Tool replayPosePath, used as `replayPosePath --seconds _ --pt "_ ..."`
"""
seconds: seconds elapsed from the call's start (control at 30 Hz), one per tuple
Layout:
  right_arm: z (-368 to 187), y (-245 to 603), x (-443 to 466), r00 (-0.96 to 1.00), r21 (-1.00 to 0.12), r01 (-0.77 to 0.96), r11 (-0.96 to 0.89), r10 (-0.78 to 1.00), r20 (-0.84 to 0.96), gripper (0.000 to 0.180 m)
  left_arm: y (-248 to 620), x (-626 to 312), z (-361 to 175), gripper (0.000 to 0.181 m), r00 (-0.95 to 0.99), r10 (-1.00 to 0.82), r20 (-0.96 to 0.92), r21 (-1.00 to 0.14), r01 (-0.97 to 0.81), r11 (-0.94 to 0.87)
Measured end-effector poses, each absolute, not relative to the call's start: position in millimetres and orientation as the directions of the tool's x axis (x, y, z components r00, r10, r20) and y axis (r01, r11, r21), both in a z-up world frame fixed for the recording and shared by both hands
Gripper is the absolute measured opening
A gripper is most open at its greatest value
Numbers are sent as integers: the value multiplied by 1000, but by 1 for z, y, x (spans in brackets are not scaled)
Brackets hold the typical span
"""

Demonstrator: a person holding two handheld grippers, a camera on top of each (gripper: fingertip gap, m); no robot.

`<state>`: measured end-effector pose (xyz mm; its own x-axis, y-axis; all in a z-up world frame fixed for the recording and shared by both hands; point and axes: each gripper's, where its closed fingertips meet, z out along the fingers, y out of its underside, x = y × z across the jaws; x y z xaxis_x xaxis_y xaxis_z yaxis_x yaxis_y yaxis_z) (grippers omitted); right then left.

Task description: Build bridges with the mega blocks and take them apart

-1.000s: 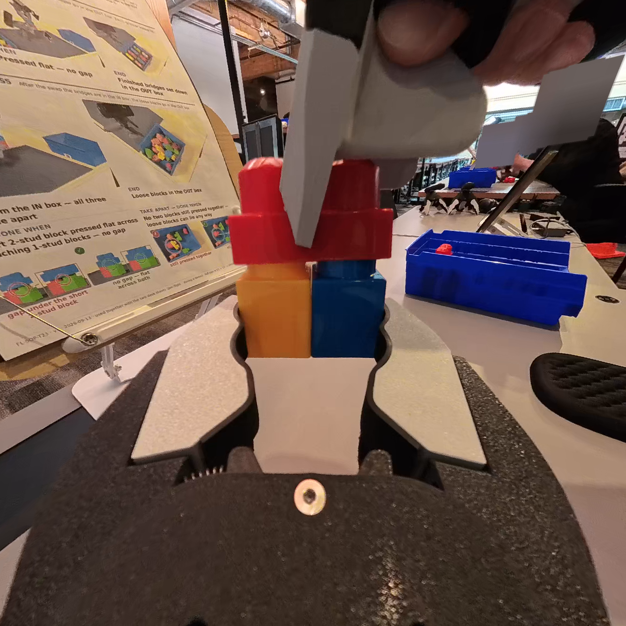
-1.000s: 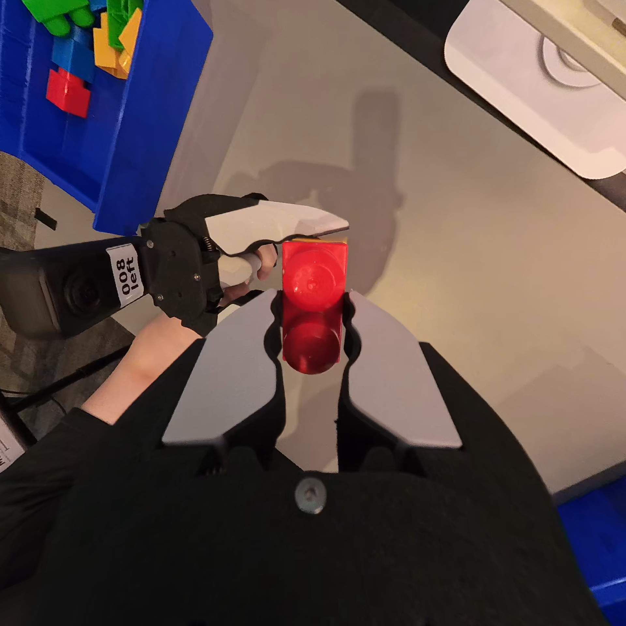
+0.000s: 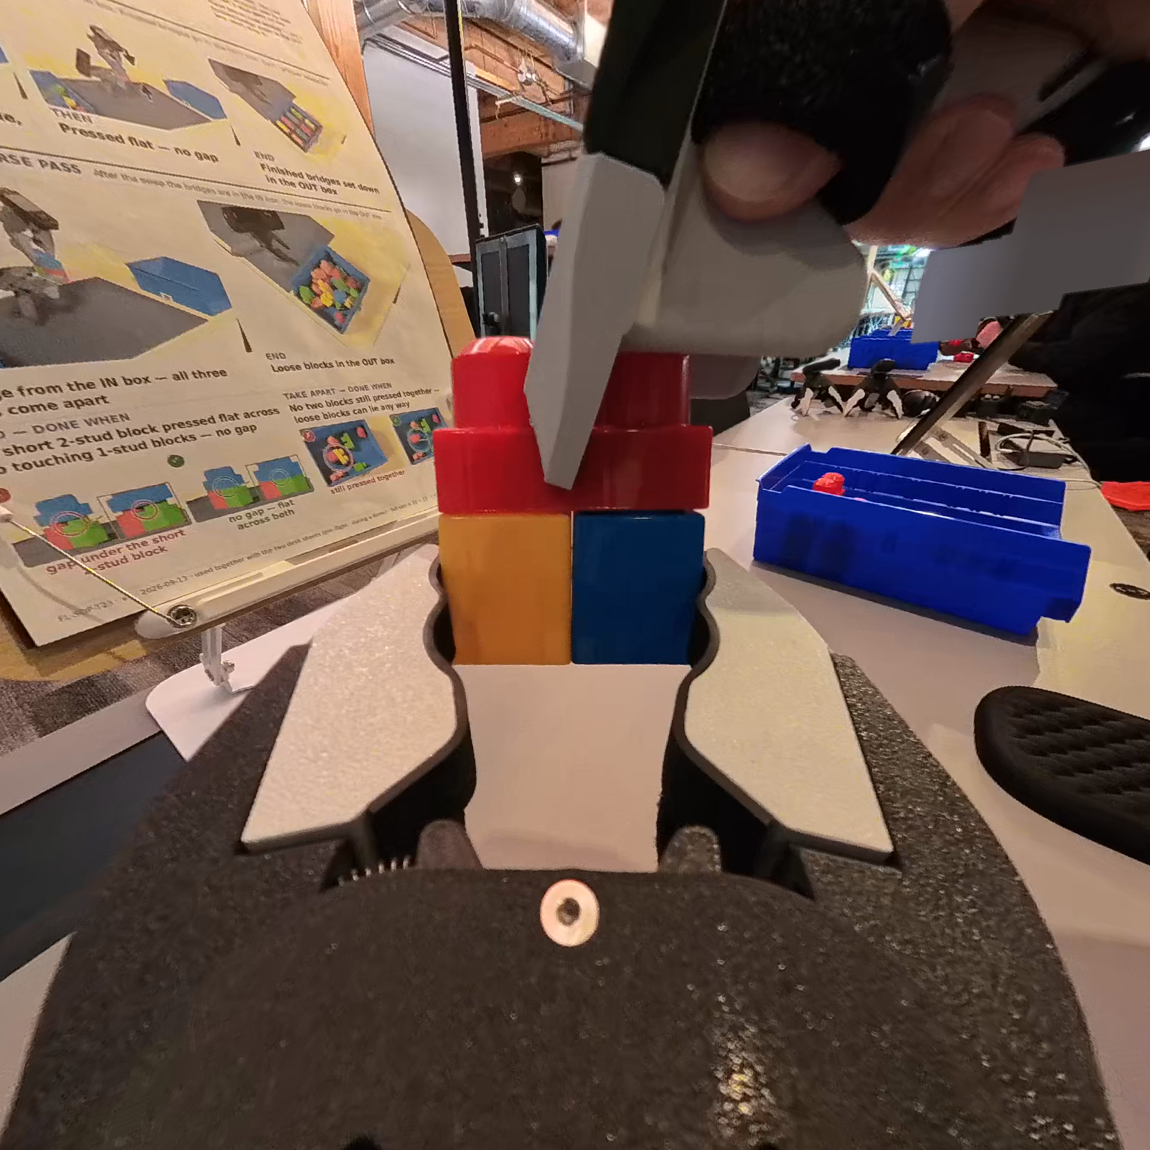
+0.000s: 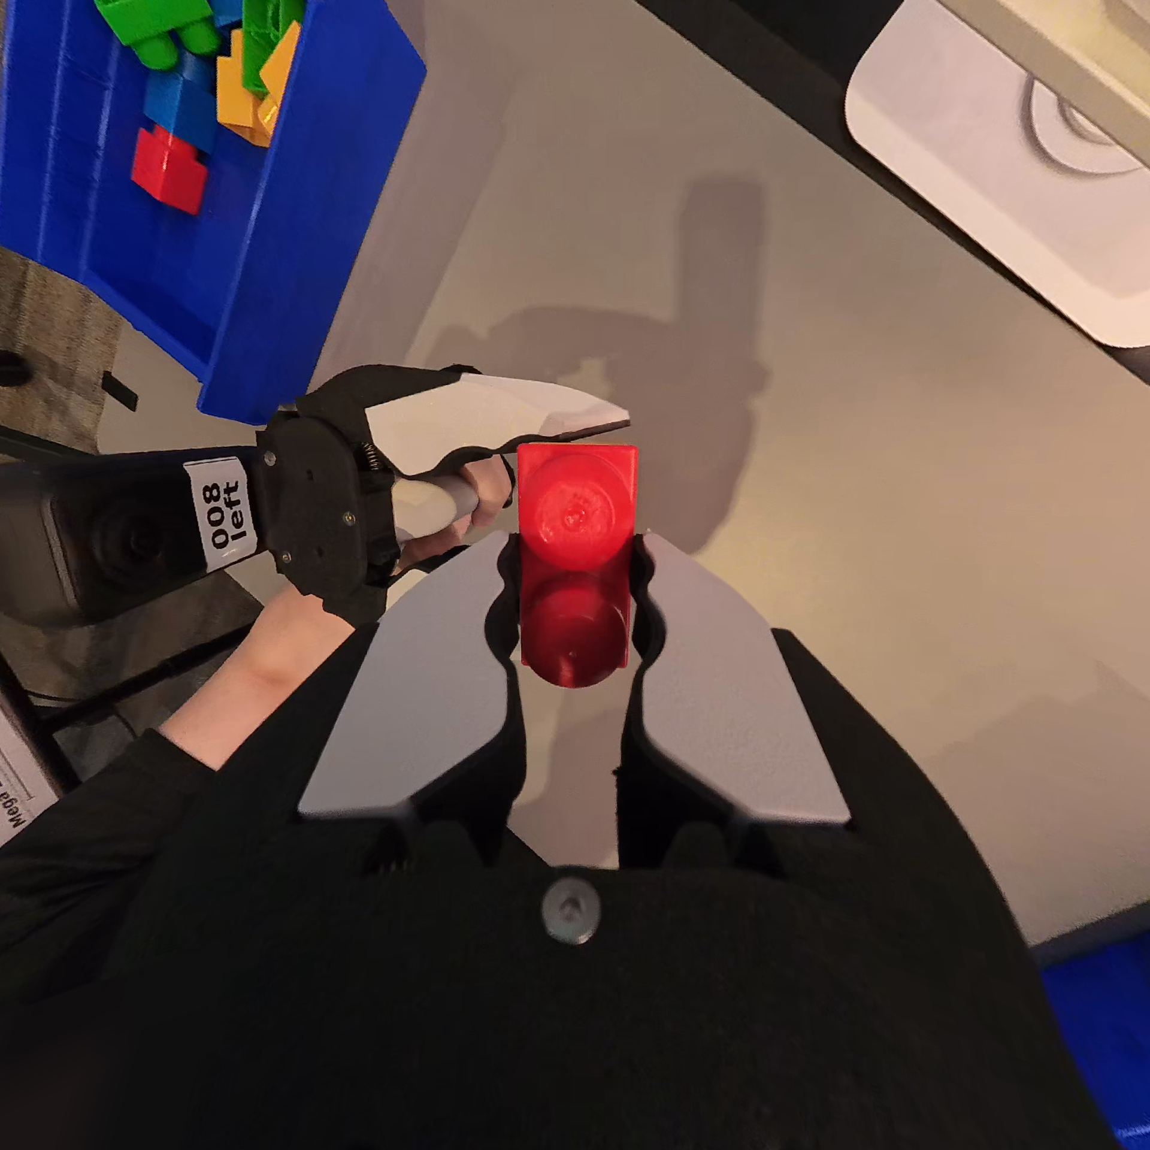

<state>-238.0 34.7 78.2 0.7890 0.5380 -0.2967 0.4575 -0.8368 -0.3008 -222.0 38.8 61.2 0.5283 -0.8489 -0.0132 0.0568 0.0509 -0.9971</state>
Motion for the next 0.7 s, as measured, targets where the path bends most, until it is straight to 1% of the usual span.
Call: replayPosePath --seconds 0.47,0.7 --pt "75 40 -237 745 -390 390 -834 535 -398 33 42 -222 60 73 564 -826 -13 -998 46 47" --pt "73 42 -238 732 -426 382 -820 550 -403 33 44 -222 59 73 567 -824 0 -998 45 31"
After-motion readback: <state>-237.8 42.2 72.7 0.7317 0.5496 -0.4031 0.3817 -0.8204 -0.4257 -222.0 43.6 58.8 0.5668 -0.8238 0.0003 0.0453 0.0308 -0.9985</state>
